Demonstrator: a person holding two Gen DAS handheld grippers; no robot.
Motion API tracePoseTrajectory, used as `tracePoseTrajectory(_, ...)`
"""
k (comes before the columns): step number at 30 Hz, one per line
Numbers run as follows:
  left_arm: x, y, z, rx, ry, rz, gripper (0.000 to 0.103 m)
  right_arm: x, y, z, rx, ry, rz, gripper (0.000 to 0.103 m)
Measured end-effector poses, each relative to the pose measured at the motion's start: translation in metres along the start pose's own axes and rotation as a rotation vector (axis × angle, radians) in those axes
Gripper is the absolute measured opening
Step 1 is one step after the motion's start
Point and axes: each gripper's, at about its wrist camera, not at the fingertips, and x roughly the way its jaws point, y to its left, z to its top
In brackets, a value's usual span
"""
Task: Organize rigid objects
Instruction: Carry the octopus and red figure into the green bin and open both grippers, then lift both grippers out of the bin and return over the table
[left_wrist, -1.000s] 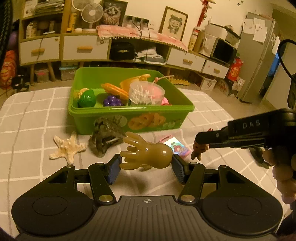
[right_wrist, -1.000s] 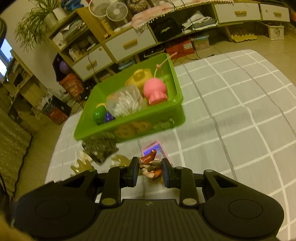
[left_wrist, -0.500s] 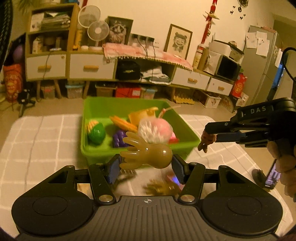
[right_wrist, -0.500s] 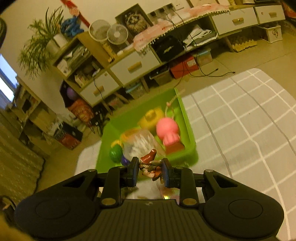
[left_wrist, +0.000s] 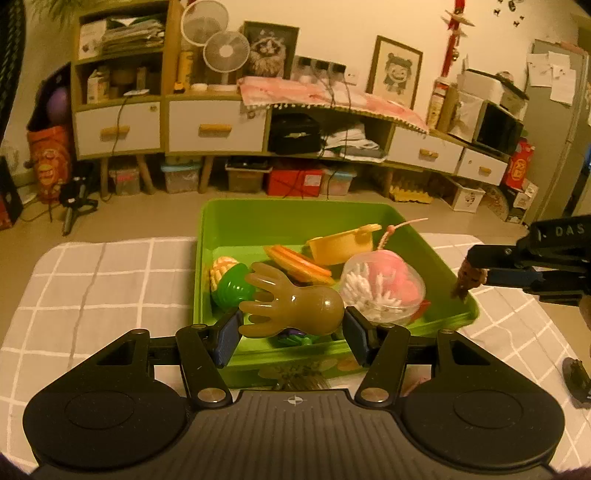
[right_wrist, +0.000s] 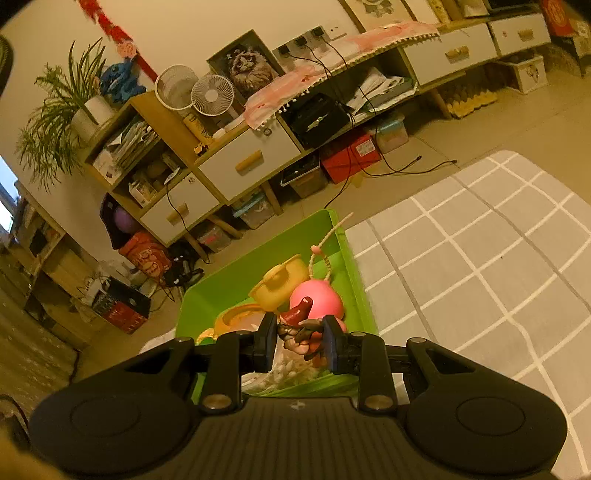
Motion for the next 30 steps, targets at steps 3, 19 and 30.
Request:
tracePoseTrajectory(3, 0.005, 0.001, 0.000, -0.001, 0.005, 0.014, 0.063, 0.005, 0.003, -0.002, -0.037, -0.003, -0.017, 0.002)
tracePoseTrajectory(19, 0.013, 0.015, -0.004, -0.024, -0.003, -0.009, 0.080, 0.016, -0.002, -0.008, -0.035, 0.016, -0.013, 0.009)
tracePoseTrajectory(30, 0.004, 0.010, -0.003, -0.053, -0.032, -0.019, 0.096, 0.006, -0.004, -0.006, 0.015, 0.025, 0.017, 0.039)
